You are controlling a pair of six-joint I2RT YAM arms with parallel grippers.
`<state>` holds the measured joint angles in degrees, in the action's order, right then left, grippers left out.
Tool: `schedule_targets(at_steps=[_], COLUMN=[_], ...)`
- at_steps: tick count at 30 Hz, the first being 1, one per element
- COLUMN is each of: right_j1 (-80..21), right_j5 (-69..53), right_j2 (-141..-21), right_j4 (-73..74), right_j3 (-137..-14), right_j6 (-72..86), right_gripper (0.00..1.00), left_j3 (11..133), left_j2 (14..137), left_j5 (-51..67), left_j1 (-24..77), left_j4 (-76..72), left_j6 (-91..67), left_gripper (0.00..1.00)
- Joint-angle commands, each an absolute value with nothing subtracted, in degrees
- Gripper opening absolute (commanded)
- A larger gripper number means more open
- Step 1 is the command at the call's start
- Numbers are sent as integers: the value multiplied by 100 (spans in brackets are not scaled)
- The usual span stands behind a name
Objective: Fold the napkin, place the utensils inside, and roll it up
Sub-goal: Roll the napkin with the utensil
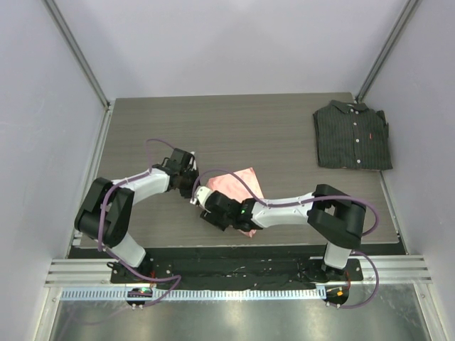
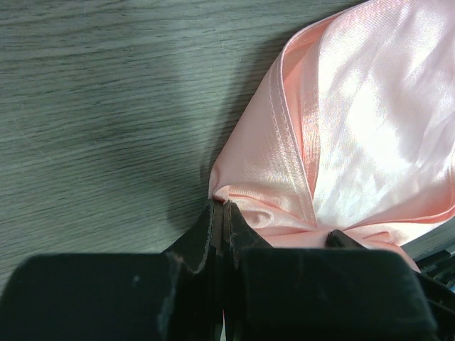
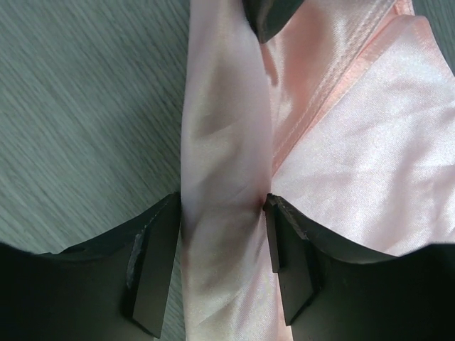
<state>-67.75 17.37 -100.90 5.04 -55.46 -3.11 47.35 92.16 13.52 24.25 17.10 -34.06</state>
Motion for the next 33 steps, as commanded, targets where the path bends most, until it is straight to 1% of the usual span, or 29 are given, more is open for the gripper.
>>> schedule_targets(at_steps=[1,3,4,5,6,7,8,9,10,11,12,13,16,19,21,24,27,29,30,33], right_j1=[-6575,-6530,-6495,-6443,-6416,-6390,-6337,-6311,-6284,-6258,-6197,-6153,-5977,-5792,-5661,-5450,-5265,-5073,-4993,-4755], right_j5=[1407,1118,1012,889,644,485,353,73,-138,-262,-394,-648,-1254,-1695,-2143,-2697,-3267,-3654,-3969,-4411], right_j2=[-10204,-10283,-10309,-10336,-10362,-10371,-10380,-10371,-10328,-10301,-10266,-10187,-10047,-9888,-9861,-9949,-10124,-10221,-10352,-10555], right_j4=[413,457,457,466,466,448,413,396,369,326,290,255,54,-324,-579,-940,-1265,-1597,-1713,-2117], right_j3=[-5449,-5423,-5405,-5397,-5362,-5335,-5309,-5239,-5203,-5160,-5090,-5037,-4852,-4615,-4483,-4351,-4298,-4280,-4254,-4228], right_j6=[-70,-44,-9,-9,-17,-9,104,123,158,184,219,237,343,483,623,790,1045,1326,1414,1792], right_gripper=[56,54,53,49,46,44,40,39,37,35,34,34,32,32,31,31,31,31,31,31], left_j3=[4614,4562,4553,4527,4509,4474,4456,4439,4395,4368,4342,4263,4096,3824,3579,3210,2919,2787,2725,2558], left_j2=[9176,9071,9027,8974,8834,8746,8649,8457,8333,8228,8105,7869,7516,7024,6611,6083,5758,5678,5643,5686], left_j5=[1274,1292,1283,1266,1213,1152,1021,941,836,565,423,248,-368,-659,-677,-370,243,658,755,958], left_j1=[2408,2408,2408,2408,2408,2408,2400,2399,2399,2391,2382,2382,2356,2338,2338,2338,2338,2338,2338,2338], left_j4=[1802,1741,1714,1679,1670,1670,1687,1705,1749,1827,1872,1924,2065,2022,1908,1487,1064,714,616,317], left_j6=[-3305,-3313,-3313,-3340,-3349,-3366,-3392,-3393,-3410,-3419,-3445,-3463,-3524,-3664,-3718,-3727,-3691,-3718,-3726,-3727], left_gripper=[0,1,5,11,18,36,45,51,63,68,72,78,89,92,92,92,89,88,86,83])
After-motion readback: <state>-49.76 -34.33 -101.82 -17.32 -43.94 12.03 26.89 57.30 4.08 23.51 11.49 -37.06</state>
